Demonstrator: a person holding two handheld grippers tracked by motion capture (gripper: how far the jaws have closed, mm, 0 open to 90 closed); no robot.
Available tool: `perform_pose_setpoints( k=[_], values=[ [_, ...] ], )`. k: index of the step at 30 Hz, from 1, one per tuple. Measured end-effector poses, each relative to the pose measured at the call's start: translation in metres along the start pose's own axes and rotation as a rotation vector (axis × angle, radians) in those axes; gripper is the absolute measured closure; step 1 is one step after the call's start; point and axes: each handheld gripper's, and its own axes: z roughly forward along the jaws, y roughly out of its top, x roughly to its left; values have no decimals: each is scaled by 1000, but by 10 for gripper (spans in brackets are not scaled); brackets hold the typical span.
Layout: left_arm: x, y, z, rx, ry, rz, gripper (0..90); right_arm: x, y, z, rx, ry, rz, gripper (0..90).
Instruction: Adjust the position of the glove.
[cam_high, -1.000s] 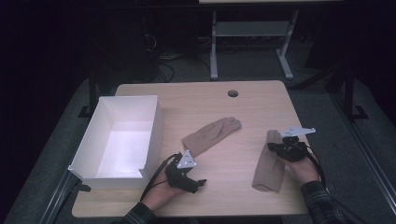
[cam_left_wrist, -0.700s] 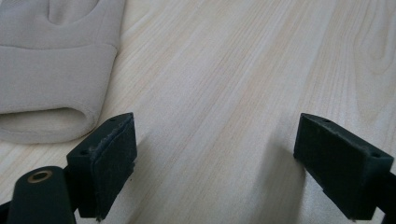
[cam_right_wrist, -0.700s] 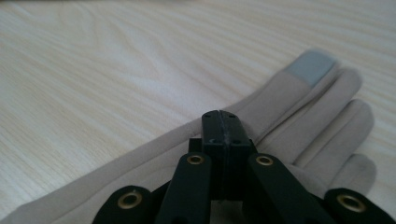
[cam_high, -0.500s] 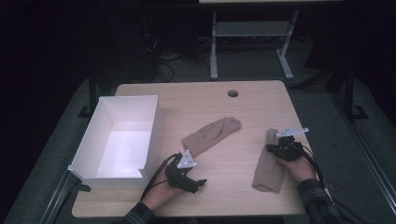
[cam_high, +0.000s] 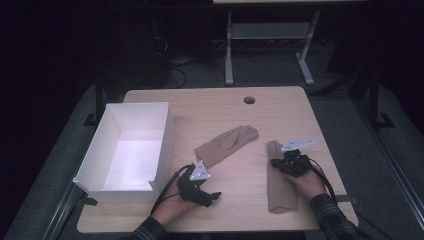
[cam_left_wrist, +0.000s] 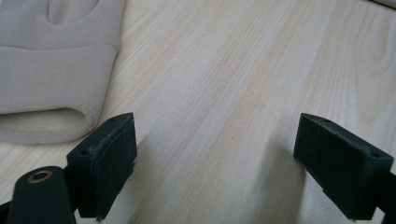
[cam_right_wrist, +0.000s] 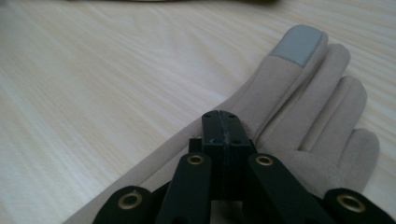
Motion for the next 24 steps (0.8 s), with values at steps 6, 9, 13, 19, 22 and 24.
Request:
perform_pose_setpoints(
  k=[6, 9, 13, 19, 22, 24],
  values=[
    [0, 0, 0, 2, 0, 1, 125, 20, 7, 7, 14, 18, -40, 900],
    [0, 0, 0, 2, 0, 1, 126, 29, 10, 11, 16, 22, -52, 900],
    [0, 0, 0, 2, 0, 1, 126, 30, 11, 11, 17, 31, -61, 898],
    [0, 0, 0, 2, -1, 1, 126, 27, 12, -1, -46, 42, -65, 835],
    [0, 0, 0, 2, 0, 1, 126, 24, 11, -5, -61, 41, -50, 809],
    [0, 0, 0, 2, 0, 0, 126, 17, 7, -12, -67, 28, -32, 738]
  ],
)
